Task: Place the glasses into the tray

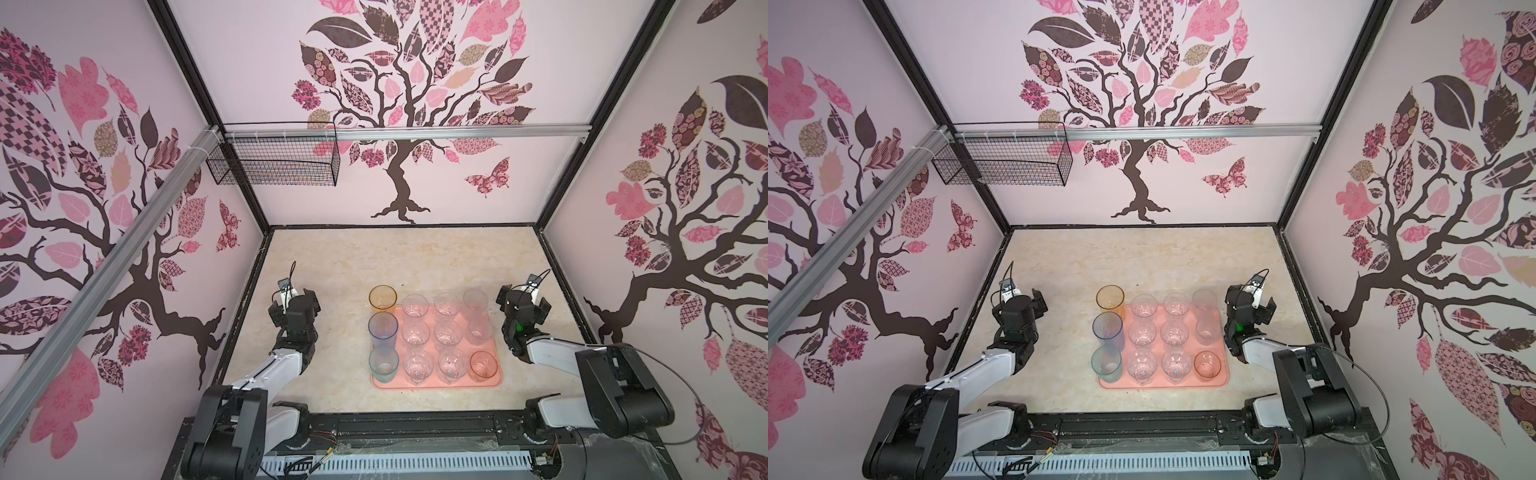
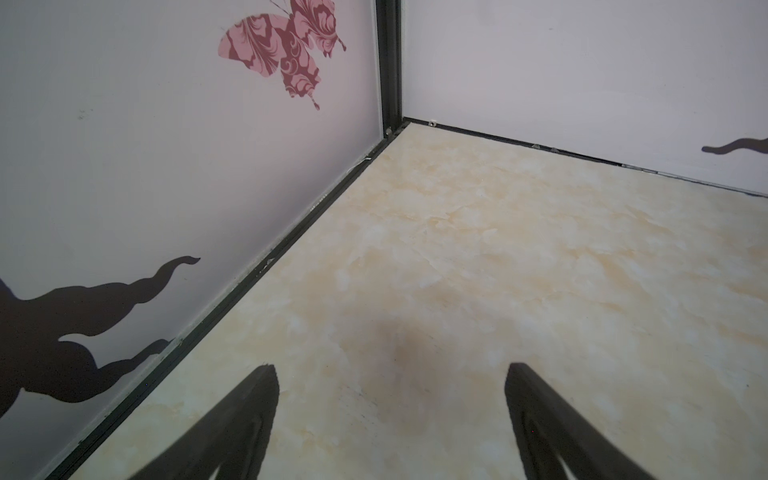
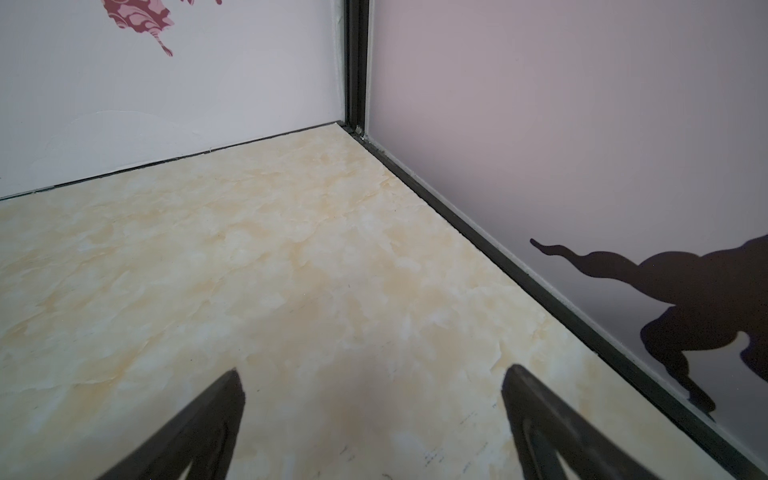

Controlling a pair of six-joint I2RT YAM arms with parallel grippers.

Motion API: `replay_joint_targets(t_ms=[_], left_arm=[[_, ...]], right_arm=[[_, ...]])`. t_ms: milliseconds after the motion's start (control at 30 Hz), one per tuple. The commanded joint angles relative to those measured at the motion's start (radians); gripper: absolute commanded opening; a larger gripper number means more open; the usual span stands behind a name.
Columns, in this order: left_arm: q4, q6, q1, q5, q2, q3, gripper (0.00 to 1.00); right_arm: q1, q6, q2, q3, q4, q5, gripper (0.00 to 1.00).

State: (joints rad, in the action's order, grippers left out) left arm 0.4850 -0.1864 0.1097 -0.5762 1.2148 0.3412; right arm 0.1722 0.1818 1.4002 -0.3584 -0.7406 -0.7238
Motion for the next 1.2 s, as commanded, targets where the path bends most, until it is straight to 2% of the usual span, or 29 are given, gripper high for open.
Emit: replay_joint_targets(t_ms=[0, 100, 233, 400, 500, 733, 933, 1000, 1100, 1167], left_arm=[[0.165, 0.007, -0.036, 0.09, 0.072, -0.011, 0.9], [0.146, 0.036, -0.078, 0.222, 0.13, 0.041, 0.89], [0.172, 0.076, -0.12, 0.292, 0.179, 0.068, 0.87], [0.361, 0.063, -0.153, 0.314, 0.254, 0.012, 0.87], [0.312, 0.077, -0.154, 0.347, 0.262, 0.041, 0.87], [0.34, 0.108, -0.152, 0.417, 0.325, 0.064, 0.88], [0.327, 0.103, -0.151, 0.421, 0.317, 0.061, 0.89], [0.331, 0.105, -0.152, 0.42, 0.318, 0.061, 0.89], [0.36, 0.105, -0.151, 0.422, 0.33, 0.049, 0.89], [0.364, 0.106, -0.152, 0.421, 0.33, 0.047, 0.9]], right_arm=[[-0.009, -0.017, 0.071, -0.041, -0.106, 0.026, 1.0], [-0.024, -0.038, 0.077, -0.031, -0.143, 0.07, 0.99], [-0.068, -0.032, 0.108, 0.012, -0.263, 0.156, 0.99], [-0.074, -0.044, 0.111, 0.028, -0.296, 0.193, 1.0], [-0.077, -0.054, 0.108, 0.043, -0.321, 0.234, 0.99], [-0.086, -0.068, 0.112, 0.059, -0.358, 0.304, 0.99], [-0.115, -0.059, 0.108, 0.083, -0.391, 0.38, 1.0], [-0.121, -0.071, 0.117, 0.094, -0.413, 0.438, 1.0], [-0.123, -0.088, 0.187, 0.126, -0.565, 0.445, 1.0], [-0.123, -0.083, 0.163, 0.116, -0.501, 0.446, 1.0]])
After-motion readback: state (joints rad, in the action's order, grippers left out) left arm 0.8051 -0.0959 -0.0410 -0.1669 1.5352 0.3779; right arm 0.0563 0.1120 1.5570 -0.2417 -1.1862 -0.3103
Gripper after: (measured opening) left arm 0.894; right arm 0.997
